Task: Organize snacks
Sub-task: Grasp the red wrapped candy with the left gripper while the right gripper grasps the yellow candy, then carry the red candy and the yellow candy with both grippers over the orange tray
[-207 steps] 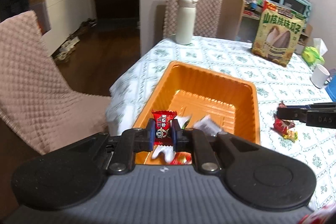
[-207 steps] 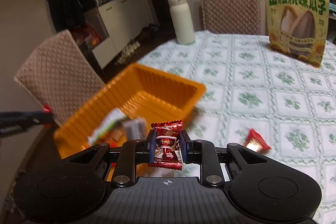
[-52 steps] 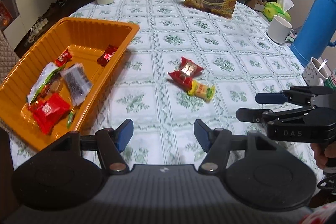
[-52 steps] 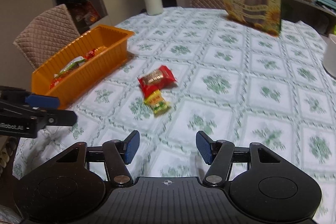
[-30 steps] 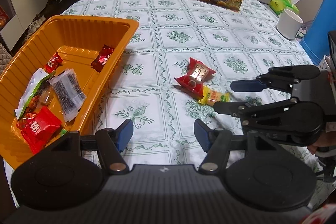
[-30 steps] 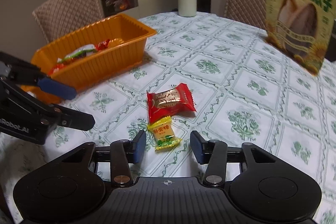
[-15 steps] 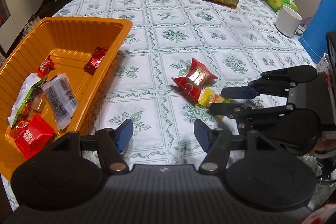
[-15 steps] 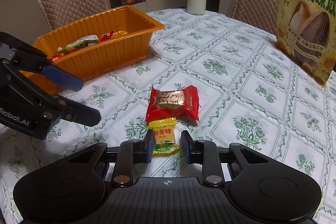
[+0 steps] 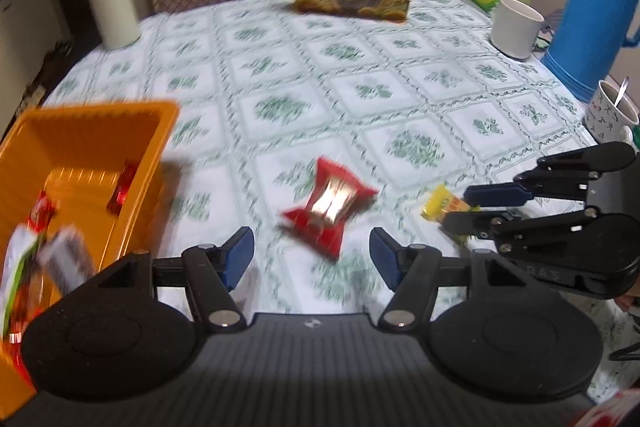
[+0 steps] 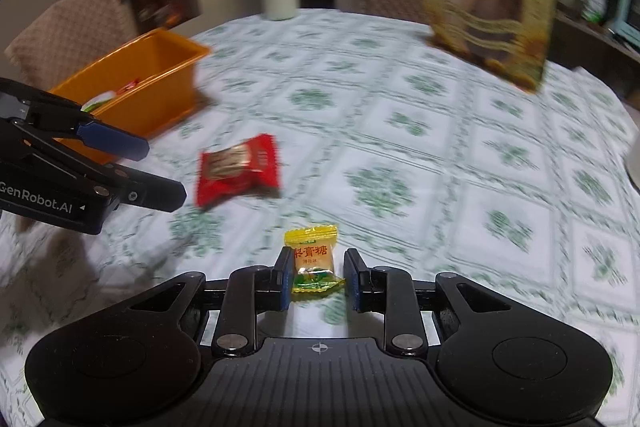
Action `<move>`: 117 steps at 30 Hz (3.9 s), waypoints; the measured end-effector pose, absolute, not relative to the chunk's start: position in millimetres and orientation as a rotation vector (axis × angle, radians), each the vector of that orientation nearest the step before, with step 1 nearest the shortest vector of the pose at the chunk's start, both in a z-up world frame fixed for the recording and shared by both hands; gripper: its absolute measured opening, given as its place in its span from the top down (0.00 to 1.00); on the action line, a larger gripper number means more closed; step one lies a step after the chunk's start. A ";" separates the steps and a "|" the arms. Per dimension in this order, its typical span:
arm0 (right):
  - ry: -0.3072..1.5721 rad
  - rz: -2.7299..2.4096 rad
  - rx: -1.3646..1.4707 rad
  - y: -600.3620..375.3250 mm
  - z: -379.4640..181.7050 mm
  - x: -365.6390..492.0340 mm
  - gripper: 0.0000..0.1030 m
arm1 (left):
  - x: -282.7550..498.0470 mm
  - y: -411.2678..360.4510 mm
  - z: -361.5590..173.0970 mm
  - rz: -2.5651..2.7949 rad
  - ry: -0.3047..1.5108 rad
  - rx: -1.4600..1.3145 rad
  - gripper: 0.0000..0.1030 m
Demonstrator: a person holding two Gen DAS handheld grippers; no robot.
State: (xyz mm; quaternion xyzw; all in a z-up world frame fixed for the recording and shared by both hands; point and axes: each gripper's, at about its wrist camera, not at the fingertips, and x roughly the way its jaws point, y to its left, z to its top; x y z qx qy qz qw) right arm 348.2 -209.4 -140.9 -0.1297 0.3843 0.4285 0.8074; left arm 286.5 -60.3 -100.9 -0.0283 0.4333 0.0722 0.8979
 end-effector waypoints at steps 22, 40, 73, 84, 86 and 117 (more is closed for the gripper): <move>0.824 0.869 -0.274 -207.9 -141.7 352.2 0.59 | 313.8 -56.3 -125.6 0.154 0.969 -0.045 0.74; 0.868 1.014 -0.286 -193.2 -138.0 302.8 0.79 | 211.7 -53.1 -118.8 0.257 1.023 -0.169 0.75; 0.863 1.076 -0.404 -184.5 -137.7 233.1 0.77 | 140.1 -67.6 -109.8 0.343 0.994 -0.258 0.80; 0.899 1.083 -0.302 -190.4 -122.0 233.5 0.79 | 128.1 -67.1 -90.7 0.338 0.939 -0.258 0.80; 0.893 1.085 -0.283 -190.7 -116.0 233.5 0.79 | 126.7 -66.1 -84.7 0.337 0.927 -0.257 0.80; 0.800 1.077 -0.014 -73.1 -31.5 238.5 0.79 | 132.2 68.4 -0.5 0.325 0.768 -0.184 0.80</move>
